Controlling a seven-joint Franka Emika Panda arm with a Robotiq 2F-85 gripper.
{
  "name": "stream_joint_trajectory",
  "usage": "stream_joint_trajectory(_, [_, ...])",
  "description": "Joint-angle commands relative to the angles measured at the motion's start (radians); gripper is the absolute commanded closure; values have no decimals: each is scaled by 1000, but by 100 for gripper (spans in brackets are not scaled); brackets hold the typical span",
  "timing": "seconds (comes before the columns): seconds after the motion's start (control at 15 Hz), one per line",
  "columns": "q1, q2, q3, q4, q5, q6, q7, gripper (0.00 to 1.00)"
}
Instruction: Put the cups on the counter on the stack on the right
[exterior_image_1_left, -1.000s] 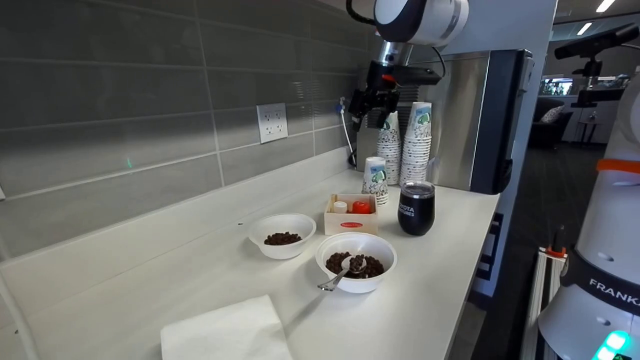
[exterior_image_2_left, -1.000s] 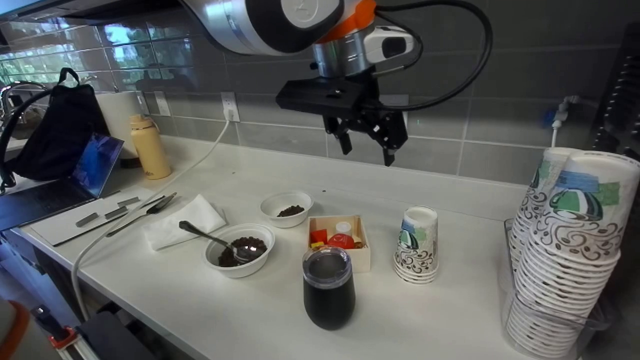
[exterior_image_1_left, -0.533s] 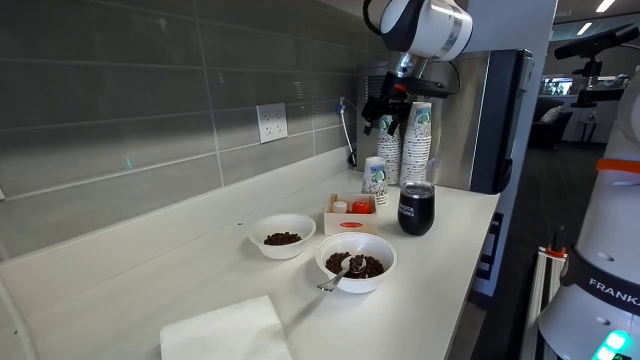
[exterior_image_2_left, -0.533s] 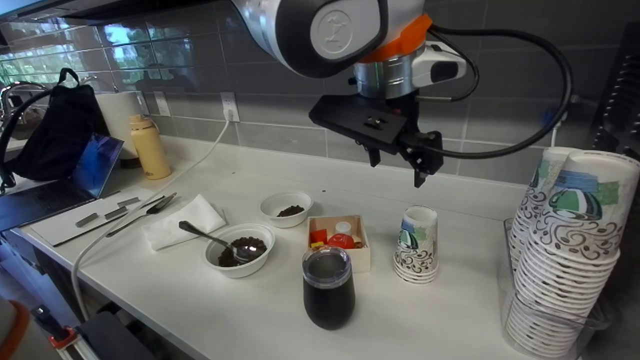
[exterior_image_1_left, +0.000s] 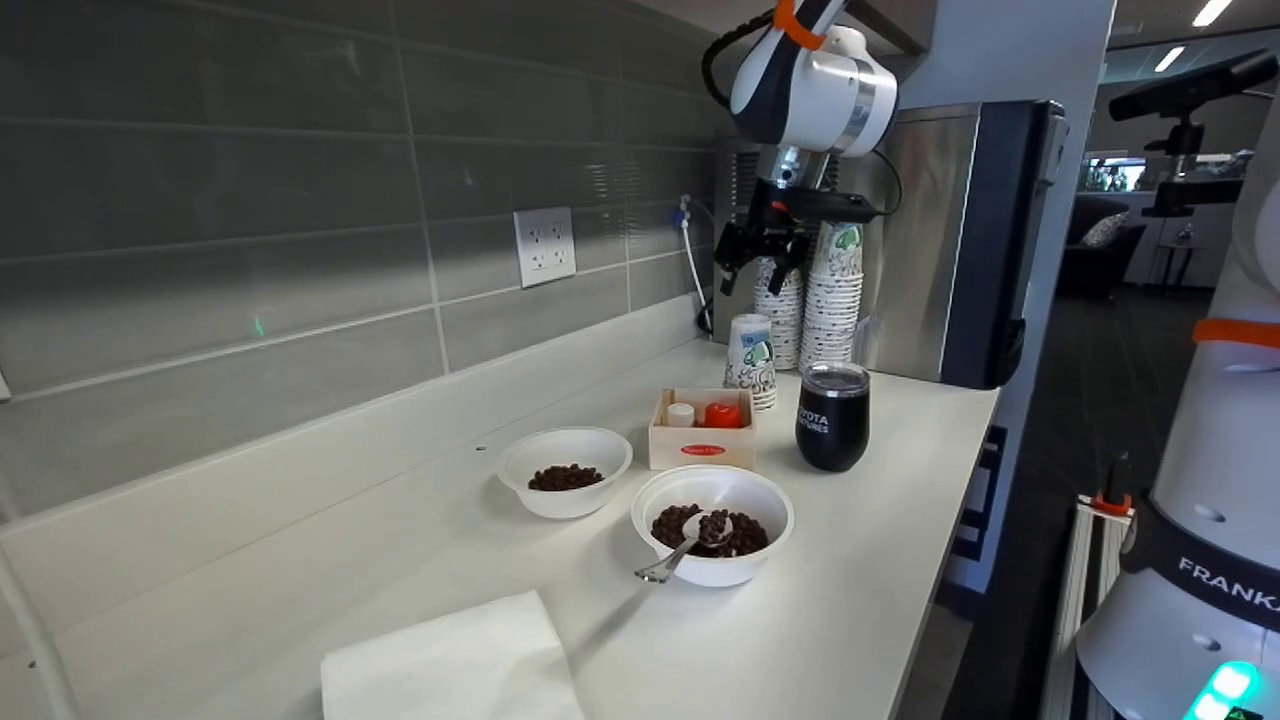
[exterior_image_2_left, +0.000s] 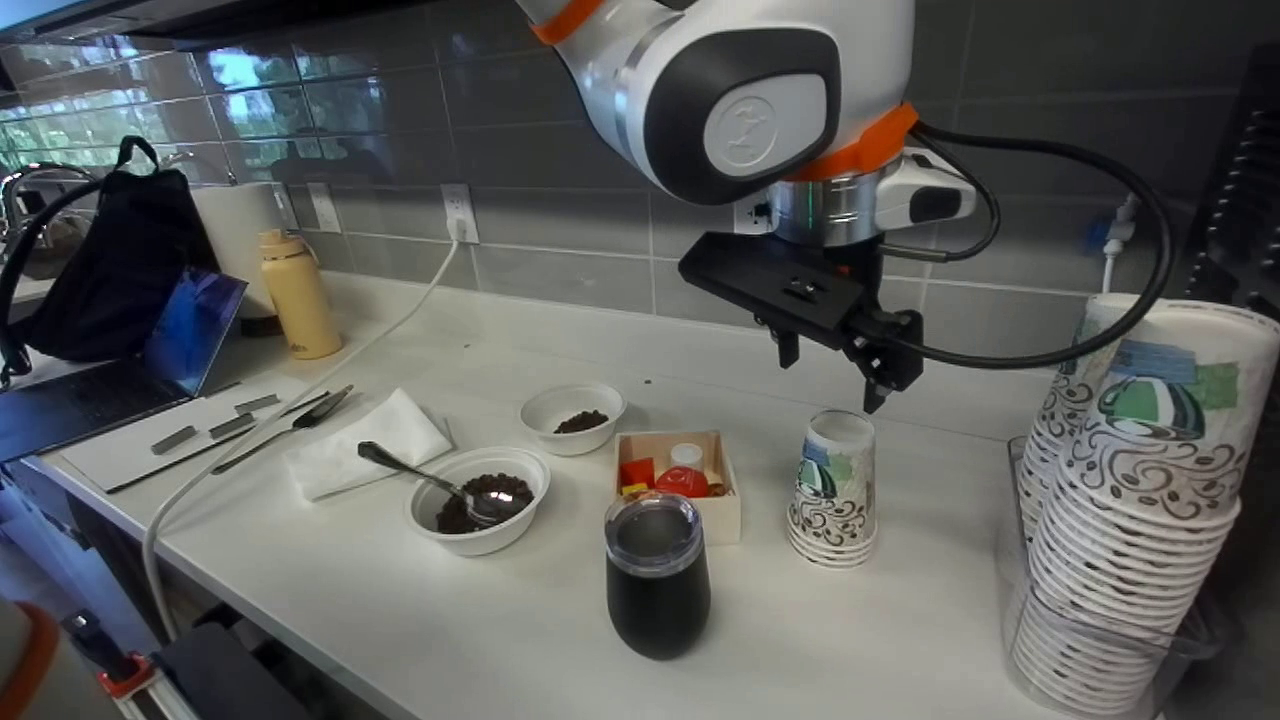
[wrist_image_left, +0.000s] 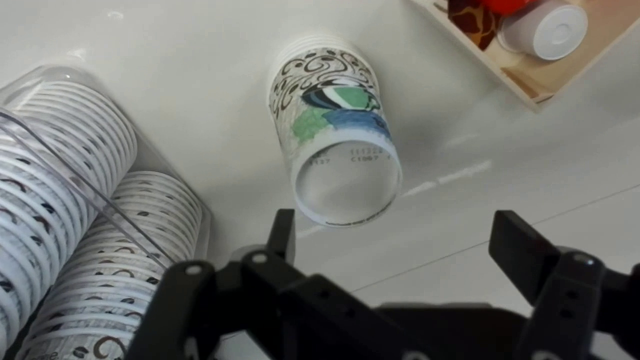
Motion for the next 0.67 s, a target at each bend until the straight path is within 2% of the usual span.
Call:
stream_joint_trajectory(0.0, [-50,112,38,108,-20,-64,51,0])
stream_joint_trajectory(0.4, [-84,211,85,188,-53,-133,104,0])
stream_joint_trajectory(0.6, [-83,249,84,222,-115,-166,168,0])
